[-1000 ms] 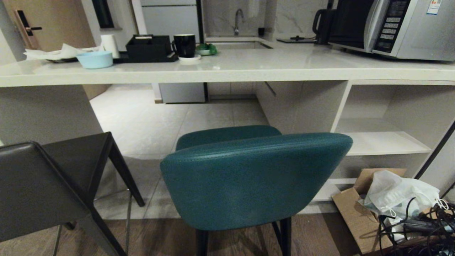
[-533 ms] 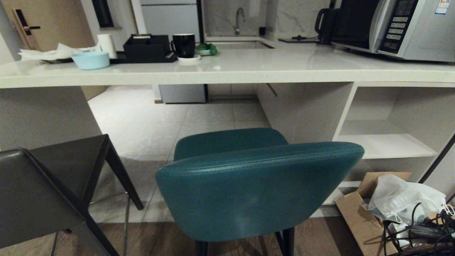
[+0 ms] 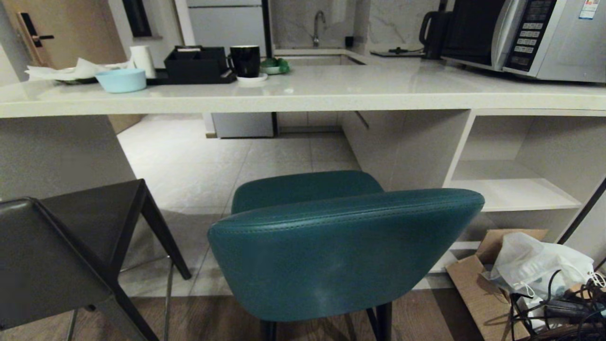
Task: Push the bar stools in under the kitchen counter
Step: Push the blue chair back under the dining table
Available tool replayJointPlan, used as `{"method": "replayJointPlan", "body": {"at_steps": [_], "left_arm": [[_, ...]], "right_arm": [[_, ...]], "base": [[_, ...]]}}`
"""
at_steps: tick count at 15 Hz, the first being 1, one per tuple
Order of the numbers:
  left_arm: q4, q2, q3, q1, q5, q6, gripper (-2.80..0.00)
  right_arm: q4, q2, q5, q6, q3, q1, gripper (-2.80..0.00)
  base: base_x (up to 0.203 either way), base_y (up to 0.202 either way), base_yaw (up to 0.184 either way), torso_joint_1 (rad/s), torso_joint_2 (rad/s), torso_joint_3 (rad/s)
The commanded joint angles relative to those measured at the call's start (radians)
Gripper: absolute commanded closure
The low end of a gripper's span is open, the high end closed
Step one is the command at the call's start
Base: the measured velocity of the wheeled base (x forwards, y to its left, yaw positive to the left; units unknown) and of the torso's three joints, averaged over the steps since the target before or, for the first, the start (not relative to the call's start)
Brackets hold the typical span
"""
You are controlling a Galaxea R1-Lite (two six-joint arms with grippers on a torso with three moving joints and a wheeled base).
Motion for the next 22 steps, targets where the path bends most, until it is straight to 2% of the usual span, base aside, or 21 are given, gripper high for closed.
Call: {"method": "replayJointPlan", "body": {"at_steps": [1, 3, 5, 7, 9, 11, 12, 14, 17, 20, 22], "left_arm": [[-0.113, 0.298, -0.005, 0.0, -0.027, -0.008, 0.0], [-0.291, 0.517, 0.001, -0.031, -0.043, -0.036, 0.0], [-0.438, 0.721, -0.001, -0.127, -0.005, -0.065, 0.0], [-0.563, 0.901, -0.018, -0.321, 0.106, -0.115, 0.0], [-0.679, 0.997, -0.036, -0.499, 0.221, -0.147, 0.0], [-0.734, 1.051, -0.051, -0.665, 0.339, -0.163, 0.0], [-0.749, 1.09, -0.056, -0.724, 0.388, -0.168, 0.0], [-0.766, 1.151, -0.072, -0.752, 0.427, -0.171, 0.0], [-0.767, 1.212, -0.089, -0.752, 0.433, -0.172, 0.0], [-0.769, 1.293, -0.129, -0.728, 0.434, -0.18, 0.0], [-0.769, 1.333, -0.182, -0.699, 0.434, -0.184, 0.0]], "right_arm": [[-0.178, 0.381, 0.018, 0.015, -0.037, 0.002, 0.0], [-0.413, 0.661, 0.028, 0.021, -0.037, 0.008, 0.0], [-0.665, 0.941, 0.033, 0.023, -0.043, 0.016, 0.0], [-0.916, 1.203, 0.033, 0.024, -0.067, 0.024, 0.0], [-1.117, 1.384, 0.028, 0.027, -0.112, 0.04, 0.0], [-1.232, 1.492, -0.008, 0.037, -0.196, 0.064, 0.0], [-1.252, 1.519, -0.032, 0.051, -0.244, 0.07, 0.0], [-1.259, 1.553, -0.047, 0.072, -0.302, 0.084, 0.0], [-1.259, 1.57, -0.048, 0.074, -0.33, 0.147, 0.0], [-1.263, 1.571, -0.051, 0.074, -0.324, 0.228, 0.0], [-1.263, 1.563, -0.066, 0.072, -0.327, 0.255, 0.0]], "base": [[0.0, 0.0, 0.0, 0.0, 0.0, 0.0], [0.0, 0.0, 0.0, 0.0, 0.0, 0.0], [0.0, 0.0, 0.0, 0.0, 0.0, 0.0], [0.0, 0.0, 0.0, 0.0, 0.0, 0.0], [0.0, 0.0, 0.0, 0.0, 0.0, 0.0], [0.0, 0.0, 0.0, 0.0, 0.0, 0.0], [0.0, 0.0, 0.0, 0.0, 0.0, 0.0], [0.0, 0.0, 0.0, 0.0, 0.0, 0.0], [0.0, 0.0, 0.0, 0.0, 0.0, 0.0], [0.0, 0.0, 0.0, 0.0, 0.0, 0.0], [0.0, 0.0, 0.0, 0.0, 0.0, 0.0]]}}
